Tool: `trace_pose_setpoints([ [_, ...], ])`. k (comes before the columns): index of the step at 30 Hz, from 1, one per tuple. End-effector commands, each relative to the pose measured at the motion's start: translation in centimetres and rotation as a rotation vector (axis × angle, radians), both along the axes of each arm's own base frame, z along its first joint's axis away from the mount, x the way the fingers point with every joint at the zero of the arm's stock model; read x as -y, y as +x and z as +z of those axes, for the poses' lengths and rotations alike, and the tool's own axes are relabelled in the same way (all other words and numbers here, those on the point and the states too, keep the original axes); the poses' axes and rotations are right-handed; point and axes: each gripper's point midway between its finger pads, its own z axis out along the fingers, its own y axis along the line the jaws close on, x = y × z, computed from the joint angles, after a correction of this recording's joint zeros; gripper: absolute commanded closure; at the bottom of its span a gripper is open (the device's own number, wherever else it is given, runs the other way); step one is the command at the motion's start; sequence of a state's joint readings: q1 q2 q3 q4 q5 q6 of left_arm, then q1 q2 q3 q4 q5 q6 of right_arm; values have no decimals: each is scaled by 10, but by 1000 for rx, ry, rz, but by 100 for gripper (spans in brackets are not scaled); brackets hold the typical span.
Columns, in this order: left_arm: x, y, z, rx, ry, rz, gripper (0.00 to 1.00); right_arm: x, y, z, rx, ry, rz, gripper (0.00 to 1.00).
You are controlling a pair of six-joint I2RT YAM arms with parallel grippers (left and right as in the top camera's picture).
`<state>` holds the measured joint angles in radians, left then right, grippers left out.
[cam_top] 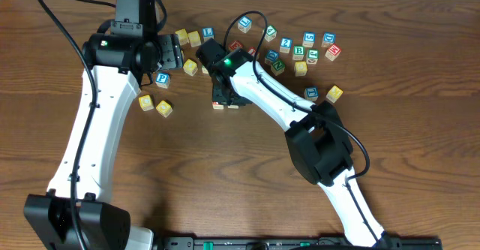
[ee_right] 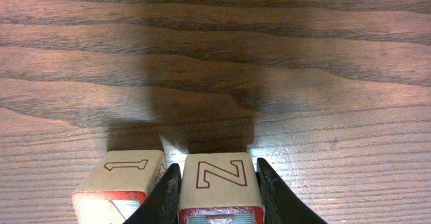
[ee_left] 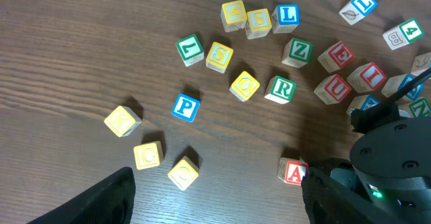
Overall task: Spell out AI2
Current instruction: 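Carry the red I block left and lower it beside the A block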
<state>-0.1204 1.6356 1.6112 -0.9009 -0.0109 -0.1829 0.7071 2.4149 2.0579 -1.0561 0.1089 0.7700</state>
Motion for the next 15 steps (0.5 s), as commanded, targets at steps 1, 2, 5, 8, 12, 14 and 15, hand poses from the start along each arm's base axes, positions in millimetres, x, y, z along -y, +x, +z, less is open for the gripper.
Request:
trace_pose_setpoints([
  [1, -4, 0, -6, -17, 20, 10, 22, 4, -2, -7, -5, -25, -21, 78],
  [2, -4, 0, -6, -17, 20, 10, 22, 4, -3, -7, -5, -25, -21, 78],
  [5, -4, 0, -6, -17, 20, 10, 22, 3, -4, -7, -13, -22, -19, 78],
  [8, -4, 0, -6, -17, 20, 10, 22, 4, -6, -9, -18, -28, -19, 78],
  [12, -4, 0, -6, -17, 20, 10, 22, 4, -6, -9, -17, -27, -19, 75],
  [14, -4, 0, -6, -17, 20, 10, 22, 4, -6, -9, -18, -28, -18, 70],
  [15, -4, 0, -6, -17, 20, 10, 22, 4, -6, -9, -18, -28, -18, 67],
])
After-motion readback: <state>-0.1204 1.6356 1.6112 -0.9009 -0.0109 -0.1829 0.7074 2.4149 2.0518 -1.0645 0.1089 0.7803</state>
